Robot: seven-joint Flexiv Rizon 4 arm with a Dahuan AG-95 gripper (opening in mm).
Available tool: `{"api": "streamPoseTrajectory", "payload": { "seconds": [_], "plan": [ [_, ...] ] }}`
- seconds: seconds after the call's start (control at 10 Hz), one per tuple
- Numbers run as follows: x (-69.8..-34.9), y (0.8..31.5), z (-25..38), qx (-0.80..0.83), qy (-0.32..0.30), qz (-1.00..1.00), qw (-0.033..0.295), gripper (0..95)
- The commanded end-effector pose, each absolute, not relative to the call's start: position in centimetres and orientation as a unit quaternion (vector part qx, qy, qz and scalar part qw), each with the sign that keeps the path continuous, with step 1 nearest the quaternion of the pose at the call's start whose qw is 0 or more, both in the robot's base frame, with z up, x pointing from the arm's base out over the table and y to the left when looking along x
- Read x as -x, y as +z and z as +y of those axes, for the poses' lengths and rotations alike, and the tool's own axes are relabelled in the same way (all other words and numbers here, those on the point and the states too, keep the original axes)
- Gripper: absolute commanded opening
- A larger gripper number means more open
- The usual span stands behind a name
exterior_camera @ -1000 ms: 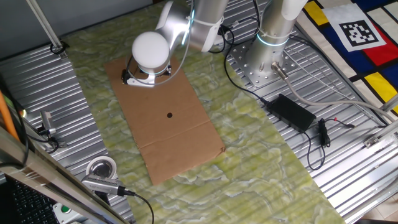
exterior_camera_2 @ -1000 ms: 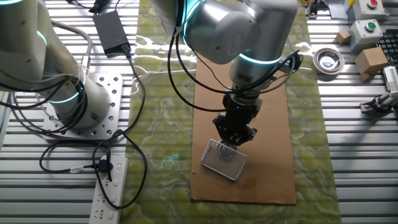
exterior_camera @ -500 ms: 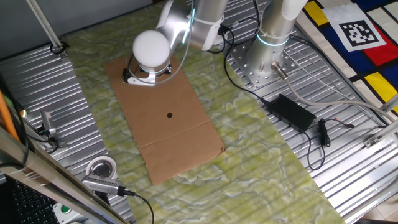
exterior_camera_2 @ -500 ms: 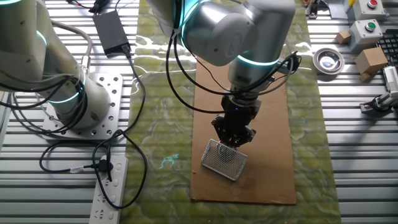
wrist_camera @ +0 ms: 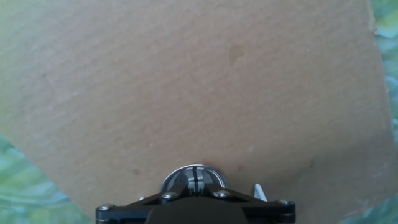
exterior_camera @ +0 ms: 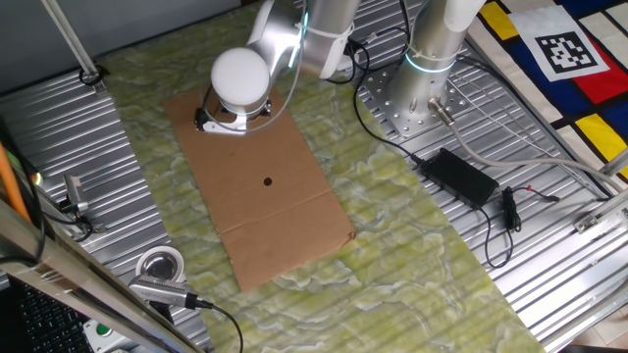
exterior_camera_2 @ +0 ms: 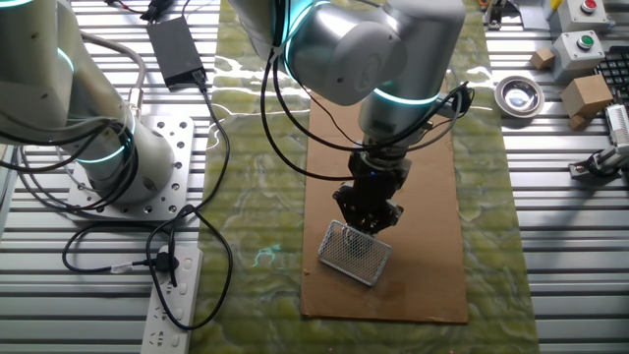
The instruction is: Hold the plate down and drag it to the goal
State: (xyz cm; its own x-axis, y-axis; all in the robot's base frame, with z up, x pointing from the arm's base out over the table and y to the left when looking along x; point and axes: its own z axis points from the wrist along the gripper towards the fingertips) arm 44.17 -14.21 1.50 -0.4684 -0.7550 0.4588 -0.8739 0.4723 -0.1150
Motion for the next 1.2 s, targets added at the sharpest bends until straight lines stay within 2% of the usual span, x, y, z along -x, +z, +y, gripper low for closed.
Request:
{"api": "streamPoseTrajectory", "payload": {
  "seconds": [0.1,0.7,0.8,1.2],
  "plan": [
    [-44.19,1.36,-14.25,-0.483,0.168,-0.842,0.174,0.0],
    [-44.25,1.60,-14.10,-0.486,0.158,-0.843,0.168,0.0],
    [-44.25,1.60,-14.10,-0.488,0.158,-0.842,0.168,19.0],
    [-44.24,1.64,-14.09,-0.492,0.161,-0.839,0.170,19.0]
  ]
}}
